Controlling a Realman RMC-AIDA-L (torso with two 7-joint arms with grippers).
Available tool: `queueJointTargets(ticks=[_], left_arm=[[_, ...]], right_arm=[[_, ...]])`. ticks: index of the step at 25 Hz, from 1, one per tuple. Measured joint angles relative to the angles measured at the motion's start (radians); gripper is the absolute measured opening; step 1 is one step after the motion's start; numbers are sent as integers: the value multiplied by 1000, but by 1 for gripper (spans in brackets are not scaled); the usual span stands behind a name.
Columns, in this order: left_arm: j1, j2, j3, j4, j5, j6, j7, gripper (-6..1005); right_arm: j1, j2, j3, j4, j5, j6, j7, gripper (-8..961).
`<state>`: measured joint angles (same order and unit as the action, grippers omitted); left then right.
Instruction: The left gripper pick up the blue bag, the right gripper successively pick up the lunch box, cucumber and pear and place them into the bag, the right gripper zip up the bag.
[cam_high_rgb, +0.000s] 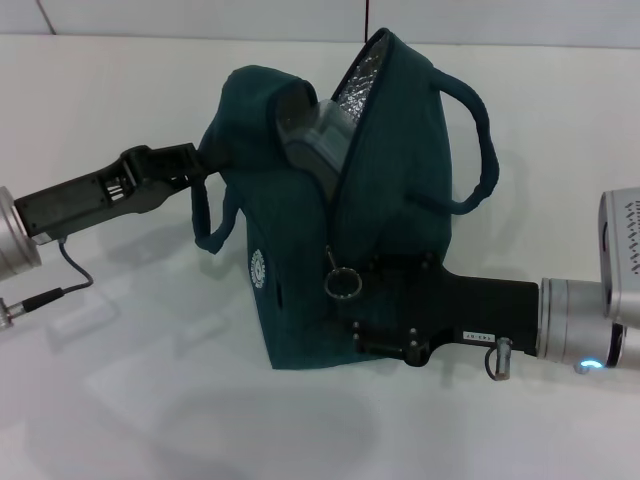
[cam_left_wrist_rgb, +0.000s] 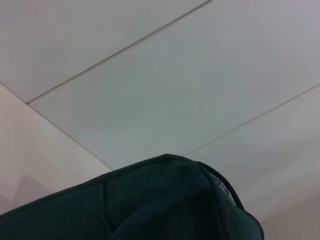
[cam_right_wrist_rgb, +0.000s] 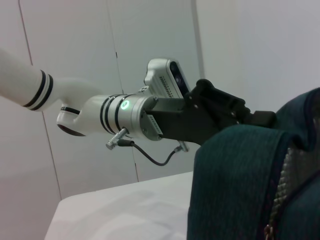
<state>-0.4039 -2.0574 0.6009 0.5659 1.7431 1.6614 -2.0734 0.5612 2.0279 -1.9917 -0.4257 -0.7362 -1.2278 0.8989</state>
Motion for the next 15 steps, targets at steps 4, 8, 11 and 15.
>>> queueJointTargets(ticks=[4,8,11,15], left_arm=[[0,1,-1,0,-2,0,5,80],[2,2,-3,0,-3,-1,7,80],[4,4,-4,0,-6,-1,7,80],[8,9,-5,0,-7,-2,6,81]], right_arm=[[3,0,0,0,2,13,0,536],[5,0,1,-2,3,13,0,531],[1,0,4,-2,3,-30,-1,527],[-7,-4,14,6,3,-92,-8,522]])
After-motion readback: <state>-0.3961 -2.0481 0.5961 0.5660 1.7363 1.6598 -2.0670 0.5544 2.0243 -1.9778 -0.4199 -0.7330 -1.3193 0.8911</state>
